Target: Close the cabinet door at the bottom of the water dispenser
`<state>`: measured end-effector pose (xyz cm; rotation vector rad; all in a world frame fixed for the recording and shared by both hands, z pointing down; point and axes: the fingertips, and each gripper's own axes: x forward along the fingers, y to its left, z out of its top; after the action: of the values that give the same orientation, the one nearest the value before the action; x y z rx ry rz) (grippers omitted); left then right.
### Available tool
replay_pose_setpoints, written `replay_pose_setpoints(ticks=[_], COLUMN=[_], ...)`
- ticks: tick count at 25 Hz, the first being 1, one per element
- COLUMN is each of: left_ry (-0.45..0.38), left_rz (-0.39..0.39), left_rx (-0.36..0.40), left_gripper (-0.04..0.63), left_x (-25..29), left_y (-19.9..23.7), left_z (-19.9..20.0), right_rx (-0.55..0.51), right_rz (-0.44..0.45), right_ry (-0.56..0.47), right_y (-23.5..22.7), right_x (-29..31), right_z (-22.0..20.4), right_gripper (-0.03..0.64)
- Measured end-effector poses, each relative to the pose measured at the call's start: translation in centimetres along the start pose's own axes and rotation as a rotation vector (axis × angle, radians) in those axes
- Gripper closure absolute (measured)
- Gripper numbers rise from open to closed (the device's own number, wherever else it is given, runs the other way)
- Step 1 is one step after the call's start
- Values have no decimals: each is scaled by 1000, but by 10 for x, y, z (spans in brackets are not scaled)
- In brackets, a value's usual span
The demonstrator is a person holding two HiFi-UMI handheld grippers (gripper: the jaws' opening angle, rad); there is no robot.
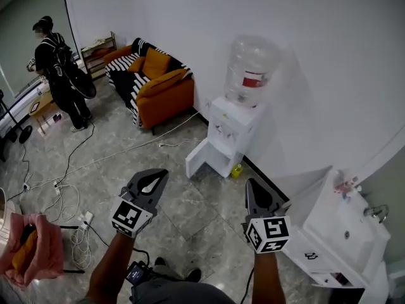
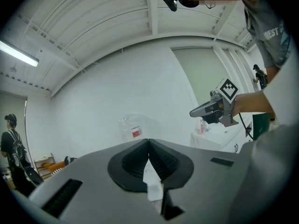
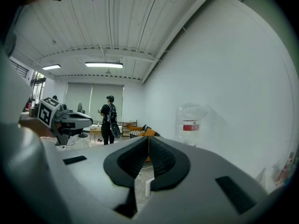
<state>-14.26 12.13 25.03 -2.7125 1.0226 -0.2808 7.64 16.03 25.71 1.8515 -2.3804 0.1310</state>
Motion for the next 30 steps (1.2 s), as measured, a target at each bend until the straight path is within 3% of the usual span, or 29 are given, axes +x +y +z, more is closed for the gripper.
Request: replay_pose_setpoints(ticks=[8, 14, 19, 30], left_ry=[-31, -78, -102, -112], left_rz=[-101, -202, -292, -364], left_rx=[-5, -27, 5, -13], left_gripper=[578, 578, 578, 578], left_x=[68, 138, 187, 253], left_y=[6, 32, 64, 132], left_z=[-5, -8, -9, -28], right_rx=[12, 20, 32, 51], right_rz=[-107, -232, -299, -374], right_ry=[29, 49, 63, 86], right_y=[-42, -77, -89, -102], right_x=[8, 37, 77, 154], right_z=[-13, -16, -6, 1], right_gripper=[589, 589, 589, 589])
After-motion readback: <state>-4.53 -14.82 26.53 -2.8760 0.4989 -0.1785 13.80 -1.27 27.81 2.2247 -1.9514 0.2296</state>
